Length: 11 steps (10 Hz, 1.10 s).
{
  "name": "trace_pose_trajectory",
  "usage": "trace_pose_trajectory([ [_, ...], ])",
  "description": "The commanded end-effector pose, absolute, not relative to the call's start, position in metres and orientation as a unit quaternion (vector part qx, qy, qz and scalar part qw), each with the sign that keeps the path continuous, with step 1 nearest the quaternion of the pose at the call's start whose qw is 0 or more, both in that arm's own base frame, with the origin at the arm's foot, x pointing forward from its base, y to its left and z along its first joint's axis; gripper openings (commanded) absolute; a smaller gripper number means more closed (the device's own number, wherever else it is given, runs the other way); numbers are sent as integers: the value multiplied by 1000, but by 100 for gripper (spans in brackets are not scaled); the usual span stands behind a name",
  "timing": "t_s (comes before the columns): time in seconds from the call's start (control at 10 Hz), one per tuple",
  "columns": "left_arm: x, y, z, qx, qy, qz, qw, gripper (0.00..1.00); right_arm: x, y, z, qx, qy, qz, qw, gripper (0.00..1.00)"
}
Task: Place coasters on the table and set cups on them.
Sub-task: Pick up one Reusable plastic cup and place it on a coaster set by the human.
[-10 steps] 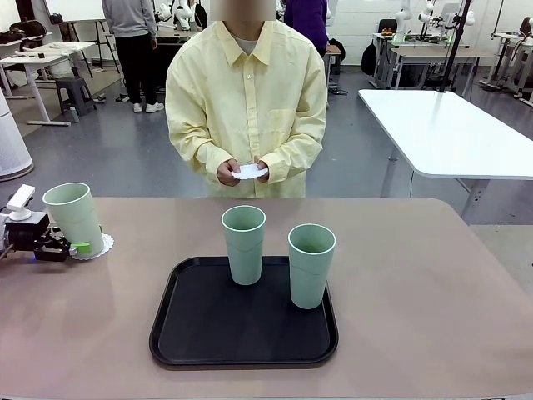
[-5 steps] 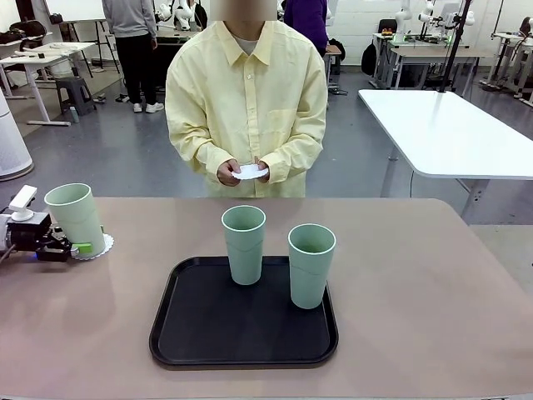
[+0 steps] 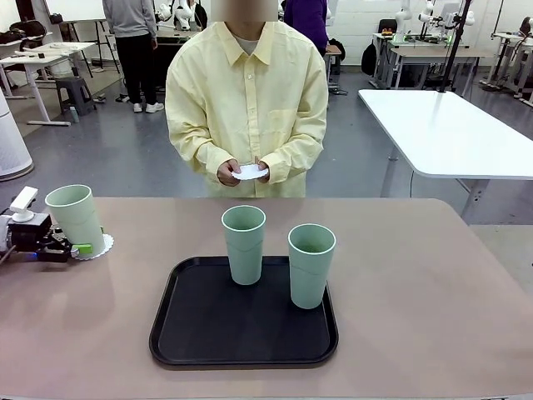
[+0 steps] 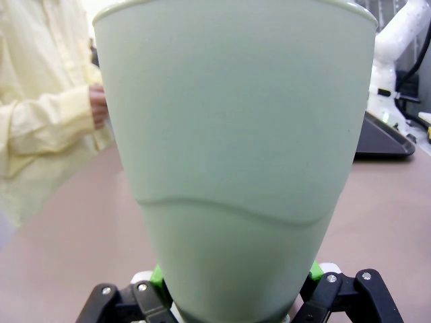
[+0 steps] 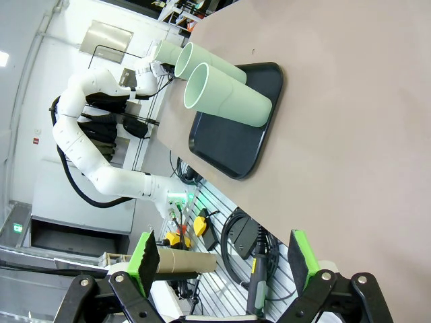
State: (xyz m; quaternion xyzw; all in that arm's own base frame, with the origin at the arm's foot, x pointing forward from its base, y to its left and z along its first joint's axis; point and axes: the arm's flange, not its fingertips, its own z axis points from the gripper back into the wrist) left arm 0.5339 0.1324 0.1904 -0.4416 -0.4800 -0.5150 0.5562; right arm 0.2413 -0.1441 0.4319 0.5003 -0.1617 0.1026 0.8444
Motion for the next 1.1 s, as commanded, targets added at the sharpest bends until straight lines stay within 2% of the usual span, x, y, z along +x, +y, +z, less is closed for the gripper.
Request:
trace_pose_trajectory([
  [0.0,536,133,187,-445,-475,-527,547,100,241,-144,432,504,-163,102,842,100],
  [1.0,535,141,186,-464,-455,-533,542,100,241,-144,432,504,-163,102,842,100],
])
